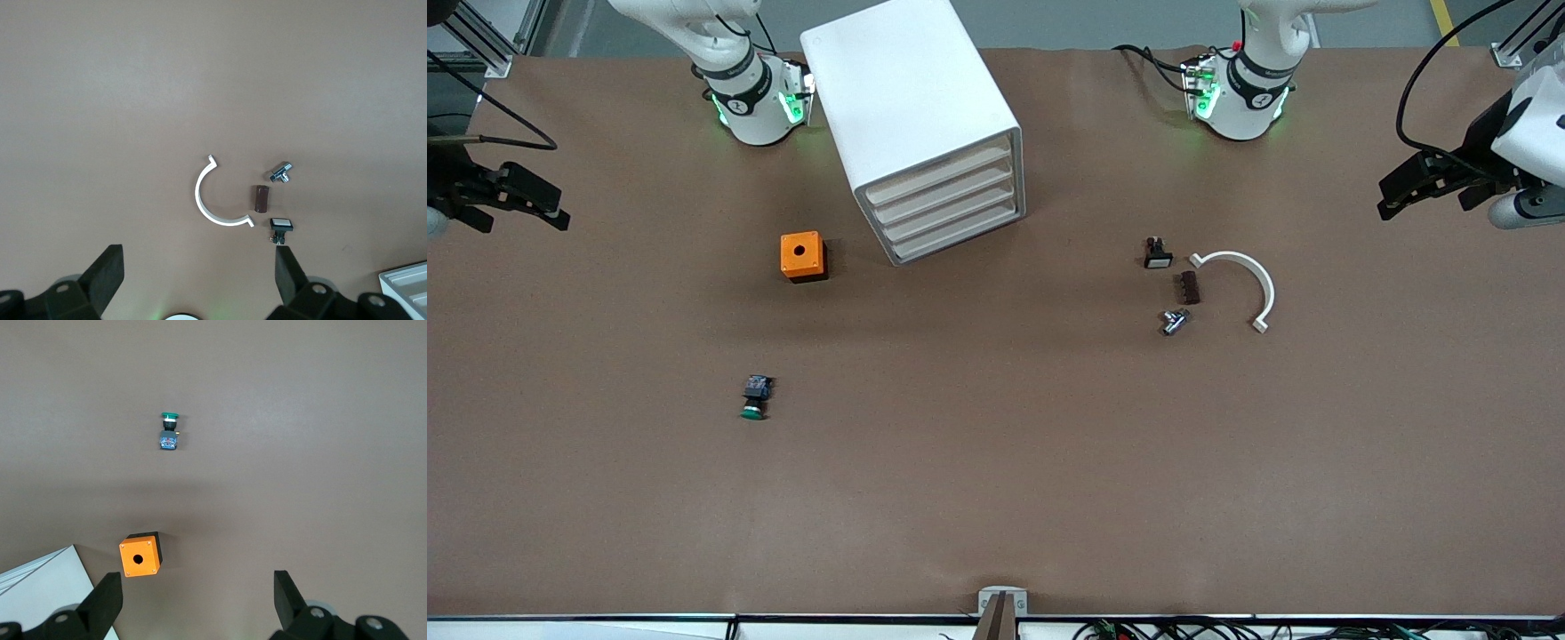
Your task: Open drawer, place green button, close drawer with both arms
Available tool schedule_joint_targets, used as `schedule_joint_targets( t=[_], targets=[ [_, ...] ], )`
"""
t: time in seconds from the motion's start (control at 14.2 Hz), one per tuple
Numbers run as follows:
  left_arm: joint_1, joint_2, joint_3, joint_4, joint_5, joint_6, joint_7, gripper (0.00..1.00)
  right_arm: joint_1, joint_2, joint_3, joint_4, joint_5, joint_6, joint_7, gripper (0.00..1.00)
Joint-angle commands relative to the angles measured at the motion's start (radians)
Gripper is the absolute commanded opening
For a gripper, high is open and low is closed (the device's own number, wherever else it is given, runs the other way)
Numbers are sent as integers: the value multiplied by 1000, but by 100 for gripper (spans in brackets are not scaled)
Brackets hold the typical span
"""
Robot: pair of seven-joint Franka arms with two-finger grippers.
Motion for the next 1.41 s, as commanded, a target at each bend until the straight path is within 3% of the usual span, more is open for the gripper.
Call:
schedule_joint_targets(
  t=[0.0, 0.21, 0.56, 0.7, 1.12, 1.34],
  targets=[
    [10, 12, -7, 25, 21, -8, 16, 100, -12, -18, 13, -17, -5, -1, 13, 100],
    [10, 26, -4, 25, 24, -14, 14, 100, -12, -18, 13, -17, -3, -1, 13, 100],
    [-4, 130, -14, 28, 30, -14, -1, 100, -13, -15, 11, -9, -3, -5, 13, 100],
    [-9, 184, -18, 25, -17, -4, -45, 100, -13, -14, 11, 0, -5, -5, 11, 100],
    [-178, 348, -24, 23, -48, 76, -519, 100, -15, 6, 11, 12, -8, -5, 10, 100],
    [-266, 447, -24, 30, -134, 124, -822, 100, -12, 145, 11, 35, -6, 4, 3, 100]
  ],
)
